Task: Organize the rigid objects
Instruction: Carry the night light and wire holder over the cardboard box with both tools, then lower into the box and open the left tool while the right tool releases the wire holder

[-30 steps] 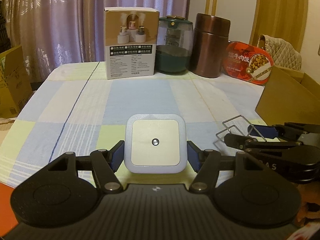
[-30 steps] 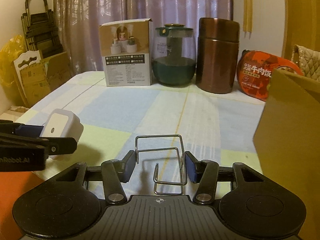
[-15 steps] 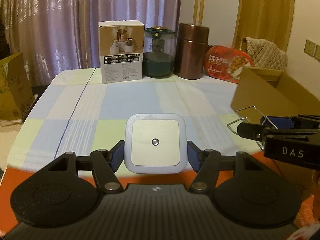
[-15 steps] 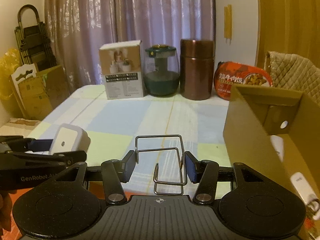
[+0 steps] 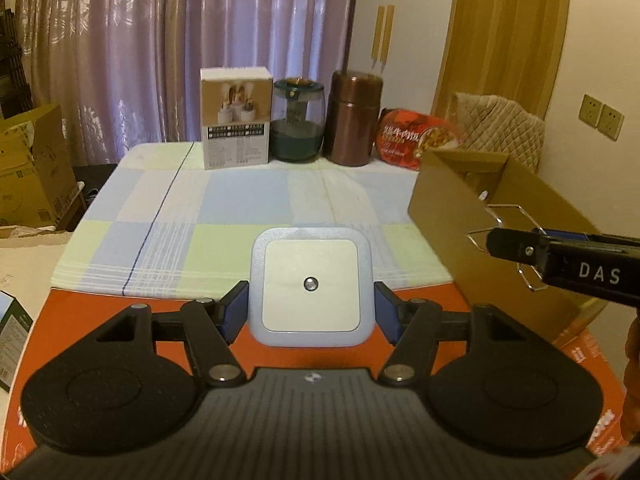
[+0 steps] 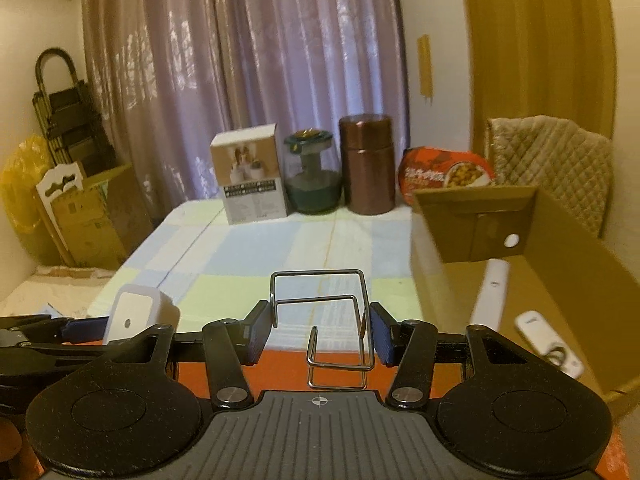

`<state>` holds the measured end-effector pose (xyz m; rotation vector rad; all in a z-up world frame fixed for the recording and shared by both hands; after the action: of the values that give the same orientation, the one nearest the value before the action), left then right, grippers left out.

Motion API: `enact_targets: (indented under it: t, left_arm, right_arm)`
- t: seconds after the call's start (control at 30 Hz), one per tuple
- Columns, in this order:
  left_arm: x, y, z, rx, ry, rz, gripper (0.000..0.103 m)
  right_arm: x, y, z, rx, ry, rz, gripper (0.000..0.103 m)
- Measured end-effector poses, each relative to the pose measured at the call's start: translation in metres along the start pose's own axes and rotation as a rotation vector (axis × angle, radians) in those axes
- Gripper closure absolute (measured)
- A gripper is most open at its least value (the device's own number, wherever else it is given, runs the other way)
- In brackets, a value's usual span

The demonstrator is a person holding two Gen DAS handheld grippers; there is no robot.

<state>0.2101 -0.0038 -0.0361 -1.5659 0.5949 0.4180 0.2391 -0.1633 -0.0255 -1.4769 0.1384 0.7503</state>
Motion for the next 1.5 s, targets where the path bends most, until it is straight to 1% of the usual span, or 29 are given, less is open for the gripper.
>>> enact_targets:
  t: [0.2, 0.37, 0.53, 0.7, 0.87, 1.07, 1.23, 1.5]
  left_arm:
    - [-0.035, -0.008, -0.032, 0.025, 0.031, -0.032, 0.043]
    - [-0.053, -0.014, -0.069, 0.062, 0.08, -0.05, 0.043]
    - [-0.054, -0.021, -0.107, 0.105, 0.131, -0.055, 0.043]
    - [-0.046, -0.029, -0.145, 0.134, 0.185, -0.047, 0.043]
    - [-0.028, -0.034, -0.177, 0.159, 0.226, -0.021, 0.043]
    - [-0.007, -0.038, -0.206, 0.192, 0.254, 0.002, 0.043]
    - [0.008, -0.042, -0.221, 0.208, 0.268, 0.015, 0.043]
    - [0.036, -0.043, -0.235, 0.215, 0.279, 0.048, 0.043]
  right_arm:
    - [-0.047, -0.007, -0.016, 0.006, 0.031, -0.024, 0.054]
    - [-0.082, -0.008, -0.042, 0.018, 0.078, -0.04, 0.054]
    - [-0.111, -0.006, -0.083, 0.036, 0.149, -0.049, 0.054]
    - [-0.128, -0.006, -0.128, 0.064, 0.215, -0.047, 0.054]
    - [-0.131, -0.009, -0.163, 0.096, 0.242, -0.04, 0.054]
    - [-0.127, -0.012, -0.191, 0.11, 0.238, -0.023, 0.054]
    - [-0.112, -0.011, -0.208, 0.121, 0.222, 0.011, 0.054]
    - [-0.087, -0.011, -0.224, 0.127, 0.198, 0.047, 0.054]
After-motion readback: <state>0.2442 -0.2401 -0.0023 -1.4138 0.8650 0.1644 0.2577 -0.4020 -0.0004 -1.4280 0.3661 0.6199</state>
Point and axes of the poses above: each gripper's, at about its wrist camera, not at the fingertips, and x roughly the way its jaws point, z to its left, y to its underside, the point moved 3 cm from there along x, roughly the way its jaws point
